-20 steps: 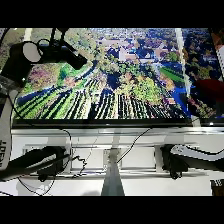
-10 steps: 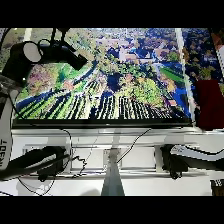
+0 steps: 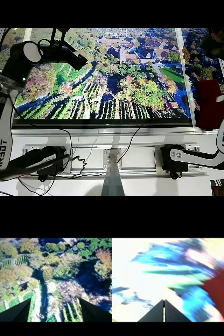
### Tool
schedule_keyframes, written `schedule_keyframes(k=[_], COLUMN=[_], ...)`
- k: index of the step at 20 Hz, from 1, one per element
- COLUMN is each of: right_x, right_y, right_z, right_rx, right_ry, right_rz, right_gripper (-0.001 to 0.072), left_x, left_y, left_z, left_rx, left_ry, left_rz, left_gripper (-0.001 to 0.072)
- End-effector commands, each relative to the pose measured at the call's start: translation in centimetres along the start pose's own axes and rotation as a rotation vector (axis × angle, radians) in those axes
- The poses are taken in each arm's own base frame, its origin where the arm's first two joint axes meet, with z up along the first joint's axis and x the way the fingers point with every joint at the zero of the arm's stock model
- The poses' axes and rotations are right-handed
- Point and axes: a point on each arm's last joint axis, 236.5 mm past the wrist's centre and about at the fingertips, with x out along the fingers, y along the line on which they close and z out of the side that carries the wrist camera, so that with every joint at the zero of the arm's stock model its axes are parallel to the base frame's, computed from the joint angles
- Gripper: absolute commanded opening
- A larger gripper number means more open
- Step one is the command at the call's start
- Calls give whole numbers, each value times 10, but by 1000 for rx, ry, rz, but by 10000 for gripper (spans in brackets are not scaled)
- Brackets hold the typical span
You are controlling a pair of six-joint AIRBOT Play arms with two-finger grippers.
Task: Fold the clothes and pants, and hang the long-sleeved shirts on hangers.
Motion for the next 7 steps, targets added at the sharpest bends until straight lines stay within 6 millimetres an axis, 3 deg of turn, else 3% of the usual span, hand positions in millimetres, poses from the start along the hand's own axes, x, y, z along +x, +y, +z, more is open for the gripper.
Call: schedule_keyframes(k=[1,4,7], right_x=[-26,-56,-71], right_y=[137,218,252], right_z=[7,-11,-29], right_rx=[-368,-540,-608], right_ry=[-185,-278,-295], right_rz=[205,333,392], right_gripper=[13,14,14], left_x=[0,0,0], left_y=[0,0,0], left_z=[0,0,0], left_rx=[0,0,0], left_ry=[1,1,0], left_rz=[0,0,0], left_gripper=[693,693,693])
